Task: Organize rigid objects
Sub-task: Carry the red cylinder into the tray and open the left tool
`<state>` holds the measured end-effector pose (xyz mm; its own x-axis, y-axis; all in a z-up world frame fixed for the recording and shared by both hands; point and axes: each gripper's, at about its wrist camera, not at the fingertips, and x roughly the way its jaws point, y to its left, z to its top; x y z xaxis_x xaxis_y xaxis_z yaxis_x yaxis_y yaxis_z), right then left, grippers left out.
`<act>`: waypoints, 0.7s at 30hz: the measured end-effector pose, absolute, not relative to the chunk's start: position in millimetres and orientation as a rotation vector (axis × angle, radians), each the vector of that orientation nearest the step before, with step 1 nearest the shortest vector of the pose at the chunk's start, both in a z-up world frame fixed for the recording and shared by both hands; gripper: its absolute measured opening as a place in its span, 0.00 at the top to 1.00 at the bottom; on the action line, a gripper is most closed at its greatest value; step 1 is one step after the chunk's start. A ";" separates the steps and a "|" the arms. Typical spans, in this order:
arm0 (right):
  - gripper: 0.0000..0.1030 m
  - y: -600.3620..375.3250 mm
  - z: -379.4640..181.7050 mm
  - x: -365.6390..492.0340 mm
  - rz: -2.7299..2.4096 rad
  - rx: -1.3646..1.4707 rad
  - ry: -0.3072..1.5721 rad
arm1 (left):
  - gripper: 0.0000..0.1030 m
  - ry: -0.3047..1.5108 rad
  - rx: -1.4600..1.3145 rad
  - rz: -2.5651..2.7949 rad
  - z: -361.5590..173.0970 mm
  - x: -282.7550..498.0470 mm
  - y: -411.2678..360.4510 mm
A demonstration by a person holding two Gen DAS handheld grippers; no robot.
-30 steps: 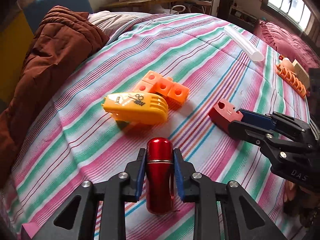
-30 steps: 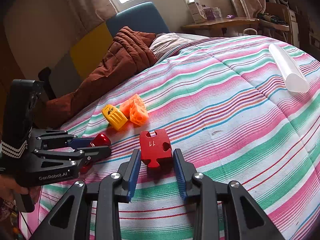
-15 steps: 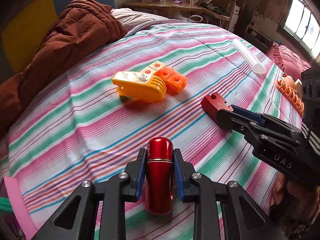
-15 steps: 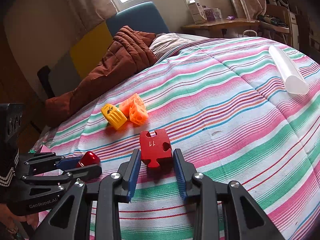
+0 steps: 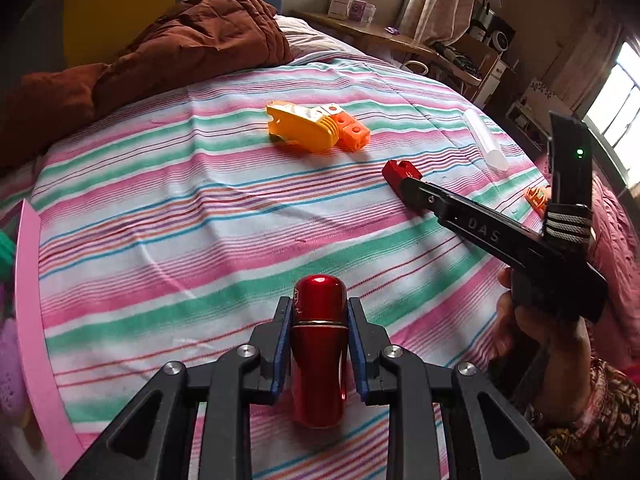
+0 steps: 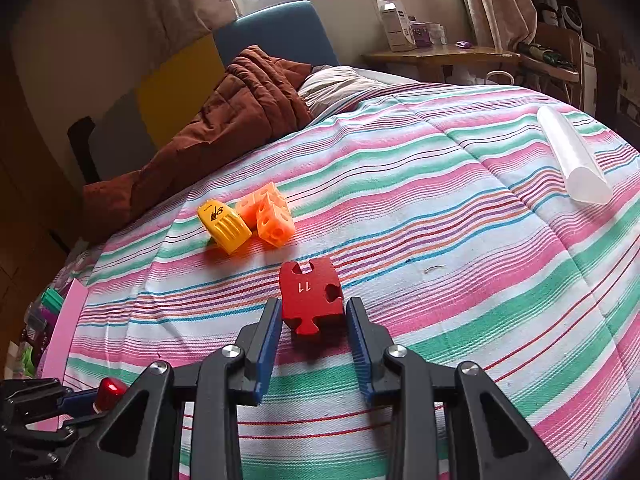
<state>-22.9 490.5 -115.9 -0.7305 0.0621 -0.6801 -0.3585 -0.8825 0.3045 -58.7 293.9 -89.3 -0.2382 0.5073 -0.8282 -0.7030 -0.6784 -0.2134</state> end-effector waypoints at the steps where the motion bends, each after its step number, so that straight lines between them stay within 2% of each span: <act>1: 0.69 489.3 -115.4 -23.5 2.649 -1.023 0.609 | 0.74 0.239 -1.219 1.987 -86.9 -55.7 287.5; 7: 0.69 478.4 -111.8 -27.2 2.625 -1.042 0.492 | 0.74 0.154 -1.178 2.018 -70.4 -39.8 252.9; 14: 0.69 474.5 -110.3 -26.8 2.638 -1.042 0.462 | 0.74 0.037 -1.151 2.051 -57.0 -30.0 212.1; 21: 0.69 453.7 -101.9 -25.6 2.705 -1.025 0.324 | 0.74 -0.073 -1.130 2.089 -45.8 -24.9 171.8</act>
<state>-25.6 453.7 -101.9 -0.7288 0.1351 -0.6712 -0.2898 -0.9490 0.1237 -24.9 171.8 -45.8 -0.3317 0.6343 -0.6983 -0.5839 -0.7194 -0.3762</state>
